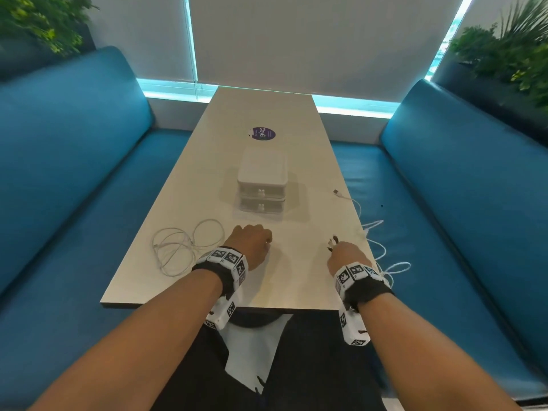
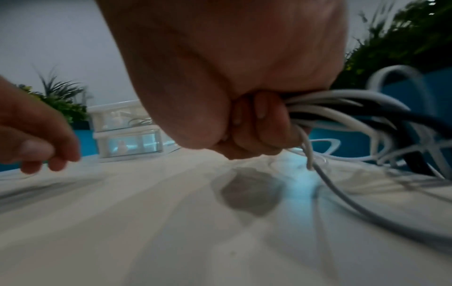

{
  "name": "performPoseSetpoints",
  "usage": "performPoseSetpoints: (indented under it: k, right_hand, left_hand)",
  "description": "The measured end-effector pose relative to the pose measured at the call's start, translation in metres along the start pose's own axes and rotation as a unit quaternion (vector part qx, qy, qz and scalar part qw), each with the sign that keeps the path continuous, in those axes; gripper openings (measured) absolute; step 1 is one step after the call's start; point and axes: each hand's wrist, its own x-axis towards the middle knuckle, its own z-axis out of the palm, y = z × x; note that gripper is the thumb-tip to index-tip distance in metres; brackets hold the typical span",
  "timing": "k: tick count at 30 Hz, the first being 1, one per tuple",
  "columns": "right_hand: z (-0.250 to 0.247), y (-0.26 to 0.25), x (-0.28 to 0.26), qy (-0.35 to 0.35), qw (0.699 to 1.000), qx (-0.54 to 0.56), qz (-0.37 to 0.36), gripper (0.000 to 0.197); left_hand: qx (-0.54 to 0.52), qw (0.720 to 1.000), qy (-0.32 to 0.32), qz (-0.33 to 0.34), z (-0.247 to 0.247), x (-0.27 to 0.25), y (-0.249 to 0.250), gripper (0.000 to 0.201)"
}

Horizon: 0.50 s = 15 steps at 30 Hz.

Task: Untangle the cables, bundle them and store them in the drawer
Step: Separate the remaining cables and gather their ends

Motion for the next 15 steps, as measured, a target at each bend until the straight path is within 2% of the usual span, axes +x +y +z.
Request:
performPoseSetpoints:
  k: [2,5,10,12,15]
  right_hand:
    - [-0.001,-0.004,-0.001,-0.001,1.000,0.002,0.003,0.024]
    - [0.003,-0.023,-0.004,-0.018,0.999,0.013,-0.035,0.024]
    - [0.012,-0.049,-0.006,-0.033,0.995,0.031,-0.089,0.026]
    - [0.015,-0.053,-0.005,-0.032,0.994,0.035,-0.099,0.026]
    - [0.021,-0.052,-0.008,-0.031,0.993,0.030,-0.107,0.027]
  left_hand:
    - [0.036,0.998,0.031,-0.030,-0.007,0.001,-0.015,0.030]
    - [0.080,0.991,0.061,-0.090,-0.020,0.000,-0.037,0.029]
    - [0.111,0.974,-0.001,-0.199,-0.014,-0.018,-0.064,0.032]
    - [0.104,0.974,-0.027,-0.199,-0.005,-0.027,-0.068,0.035]
    - [0.065,0.987,-0.048,-0.141,0.001,-0.027,-0.065,0.039]
